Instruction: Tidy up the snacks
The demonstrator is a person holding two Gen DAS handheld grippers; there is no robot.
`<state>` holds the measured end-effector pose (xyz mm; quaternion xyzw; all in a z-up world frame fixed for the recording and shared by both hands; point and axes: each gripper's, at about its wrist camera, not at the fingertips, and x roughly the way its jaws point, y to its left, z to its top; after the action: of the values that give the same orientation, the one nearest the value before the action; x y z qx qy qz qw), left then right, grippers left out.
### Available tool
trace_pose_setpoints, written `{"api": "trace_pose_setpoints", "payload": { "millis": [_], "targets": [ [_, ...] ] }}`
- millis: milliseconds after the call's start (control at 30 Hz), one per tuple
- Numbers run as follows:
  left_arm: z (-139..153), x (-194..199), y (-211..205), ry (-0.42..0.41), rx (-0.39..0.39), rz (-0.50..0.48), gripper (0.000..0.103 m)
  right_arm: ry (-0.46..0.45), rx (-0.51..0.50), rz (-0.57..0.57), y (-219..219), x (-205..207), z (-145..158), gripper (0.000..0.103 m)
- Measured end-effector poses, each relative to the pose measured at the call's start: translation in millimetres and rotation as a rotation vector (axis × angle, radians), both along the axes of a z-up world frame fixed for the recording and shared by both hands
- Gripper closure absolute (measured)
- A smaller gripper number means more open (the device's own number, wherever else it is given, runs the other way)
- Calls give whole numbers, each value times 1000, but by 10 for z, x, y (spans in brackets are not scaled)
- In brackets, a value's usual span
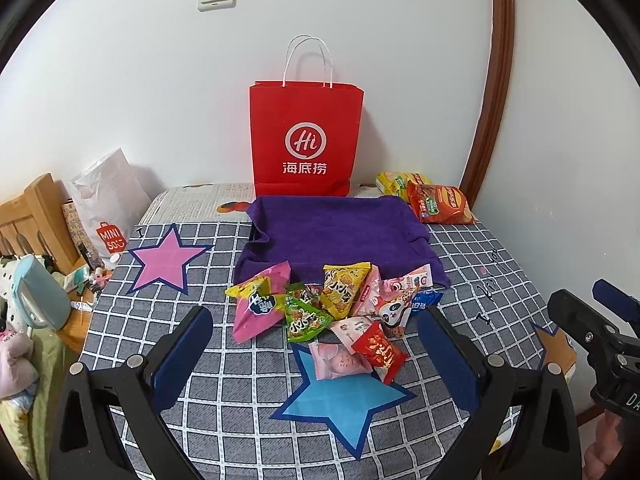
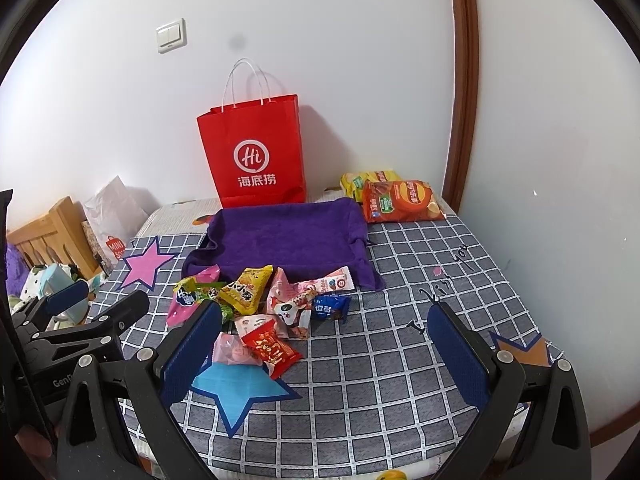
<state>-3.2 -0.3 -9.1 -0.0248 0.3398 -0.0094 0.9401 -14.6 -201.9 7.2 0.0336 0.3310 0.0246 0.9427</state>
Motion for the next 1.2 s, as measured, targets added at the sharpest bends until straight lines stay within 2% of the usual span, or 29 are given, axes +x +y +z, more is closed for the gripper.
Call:
{"api": "trace_pose_setpoints", "payload": {
  "millis": [300, 567, 867, 967, 1200],
  "targets": [
    [-86, 127, 4, 20, 16, -5, 0, 35, 16, -11, -53, 150, -148, 2],
    [-334, 344, 159, 82, 7, 17, 0, 121, 28, -33, -150, 421, -507, 2],
    [-659, 556, 462, 152, -7, 66, 0, 218, 38, -30, -191, 738, -958, 12],
    [-764, 621, 573, 175, -18, 80, 1, 246, 46, -26, -191, 848, -1102, 18],
    [-935, 748, 819, 196, -25, 118, 2, 295, 56, -6, -192, 1170, -1454, 22]
  ]
}}
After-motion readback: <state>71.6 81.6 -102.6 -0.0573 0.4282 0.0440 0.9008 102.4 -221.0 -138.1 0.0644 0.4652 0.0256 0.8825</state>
